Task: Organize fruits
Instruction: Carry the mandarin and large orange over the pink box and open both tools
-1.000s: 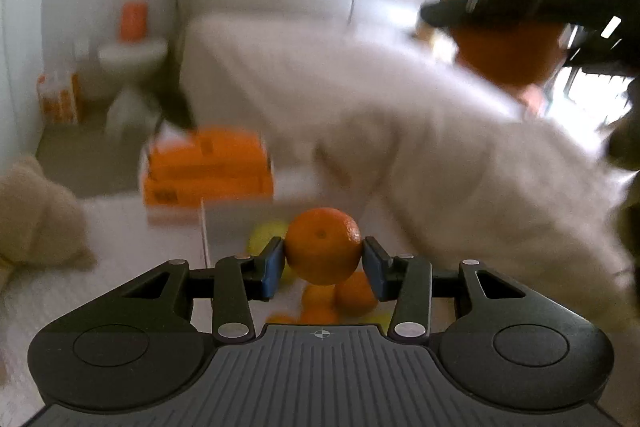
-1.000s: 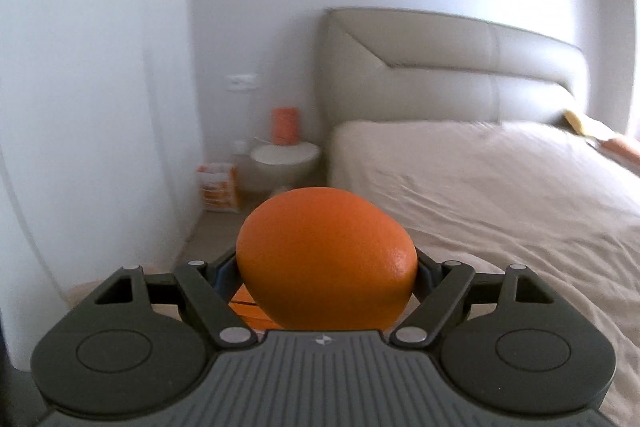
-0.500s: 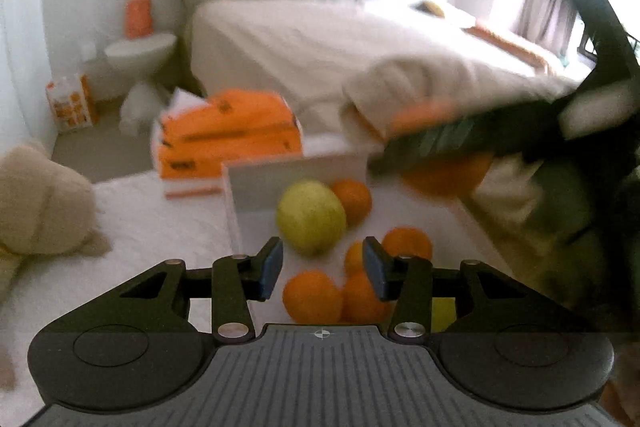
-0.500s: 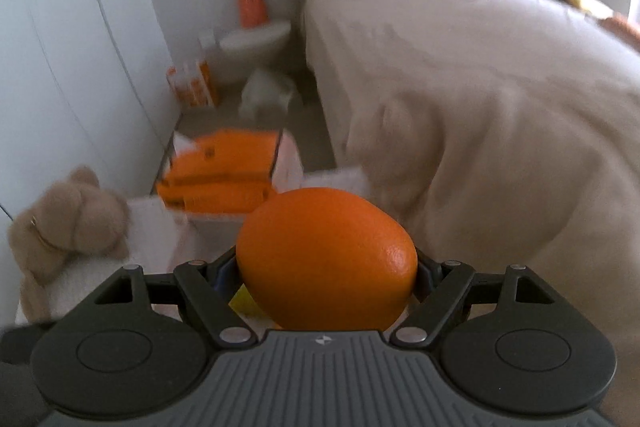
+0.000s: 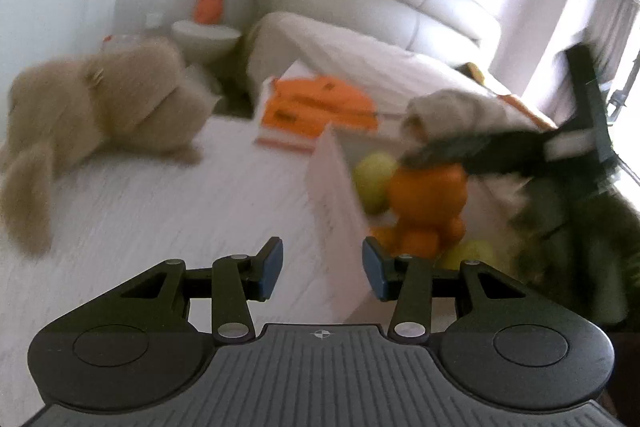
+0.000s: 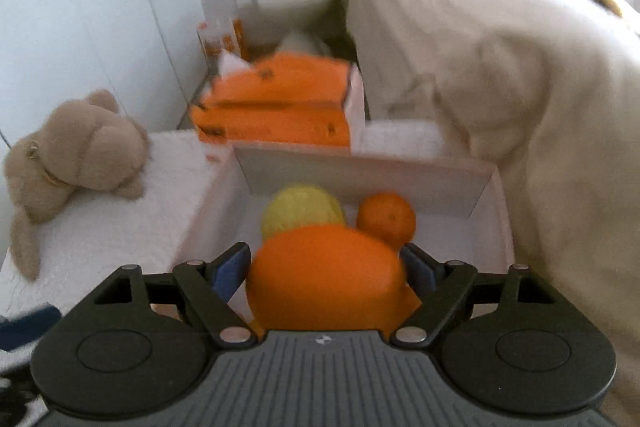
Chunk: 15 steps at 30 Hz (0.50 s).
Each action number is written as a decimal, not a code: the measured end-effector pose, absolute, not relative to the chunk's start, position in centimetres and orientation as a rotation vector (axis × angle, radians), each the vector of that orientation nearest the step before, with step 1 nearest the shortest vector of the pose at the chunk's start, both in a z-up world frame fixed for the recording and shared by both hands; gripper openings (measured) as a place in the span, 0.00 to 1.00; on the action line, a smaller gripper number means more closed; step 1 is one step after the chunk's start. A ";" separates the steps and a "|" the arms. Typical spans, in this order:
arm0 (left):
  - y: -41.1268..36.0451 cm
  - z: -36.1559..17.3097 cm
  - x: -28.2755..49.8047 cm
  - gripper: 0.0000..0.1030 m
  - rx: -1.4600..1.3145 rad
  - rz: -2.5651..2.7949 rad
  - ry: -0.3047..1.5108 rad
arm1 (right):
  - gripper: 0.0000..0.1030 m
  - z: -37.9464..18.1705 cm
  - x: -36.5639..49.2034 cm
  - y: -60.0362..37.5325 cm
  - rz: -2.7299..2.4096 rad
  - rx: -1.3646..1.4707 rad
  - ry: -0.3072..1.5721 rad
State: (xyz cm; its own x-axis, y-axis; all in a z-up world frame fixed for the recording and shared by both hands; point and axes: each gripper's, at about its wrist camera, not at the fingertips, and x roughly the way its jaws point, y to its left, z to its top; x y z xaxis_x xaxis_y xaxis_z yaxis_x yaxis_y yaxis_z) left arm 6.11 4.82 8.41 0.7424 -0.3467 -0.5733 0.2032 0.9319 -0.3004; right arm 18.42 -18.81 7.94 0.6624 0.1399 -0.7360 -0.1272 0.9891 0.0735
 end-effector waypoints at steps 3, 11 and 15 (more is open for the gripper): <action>5.0 6.9 4.2 0.47 -0.193 -0.268 0.682 | 0.80 10.4 15.0 -19.1 0.125 0.022 0.712; 4.1 4.3 -1.1 0.47 -0.113 -0.178 0.642 | 0.87 7.7 3.4 -19.2 0.110 -0.019 0.601; 2.6 3.6 -0.3 0.47 -0.071 -0.187 0.651 | 0.87 3.7 1.4 -19.4 0.124 -0.048 0.680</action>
